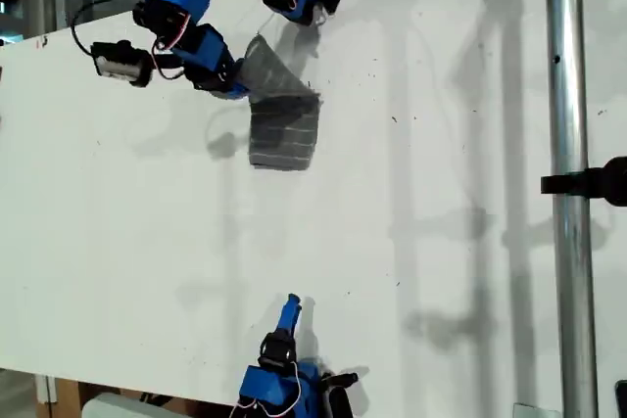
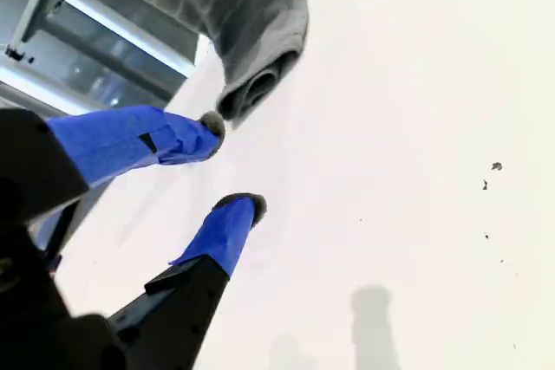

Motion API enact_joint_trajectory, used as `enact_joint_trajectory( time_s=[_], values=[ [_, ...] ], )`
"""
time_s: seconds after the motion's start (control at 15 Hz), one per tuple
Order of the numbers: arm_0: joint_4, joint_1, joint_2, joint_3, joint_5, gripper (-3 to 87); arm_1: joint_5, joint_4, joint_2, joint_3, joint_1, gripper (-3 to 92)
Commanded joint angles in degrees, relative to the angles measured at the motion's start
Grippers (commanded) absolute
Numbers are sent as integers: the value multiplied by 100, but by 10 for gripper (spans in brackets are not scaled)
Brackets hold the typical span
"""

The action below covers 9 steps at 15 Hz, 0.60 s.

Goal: Grasp corners of a towel and fold twice.

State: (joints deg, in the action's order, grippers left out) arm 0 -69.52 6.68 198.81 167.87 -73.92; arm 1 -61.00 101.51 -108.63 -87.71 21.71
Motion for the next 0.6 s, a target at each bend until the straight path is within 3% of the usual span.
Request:
enact_joint_trajectory(
  time_s=[0.0, 0.13, 0.27, 0.33, 0.4, 0.53],
  values=[
    [35, -53, 44, -132, 26, 123, 105, -1222, 976, 35, -114, -2],
    [18, -105, 44, -123, -35, 123, 105, -1740, 1969, 202, -44, 5],
    [9, -149, 44, -79, -105, 123, 88, -1907, 2830, 589, 0, 346],
    [9, -149, 44, -44, -123, 123, 53, -2118, 2892, 598, 70, 394],
    [9, -141, 44, -9, -123, 124, 79, -2408, 2672, 598, 132, 375],
    [-9, -97, 44, 53, -176, 136, 457, -3252, 1705, 519, 299, 159]
  ],
)
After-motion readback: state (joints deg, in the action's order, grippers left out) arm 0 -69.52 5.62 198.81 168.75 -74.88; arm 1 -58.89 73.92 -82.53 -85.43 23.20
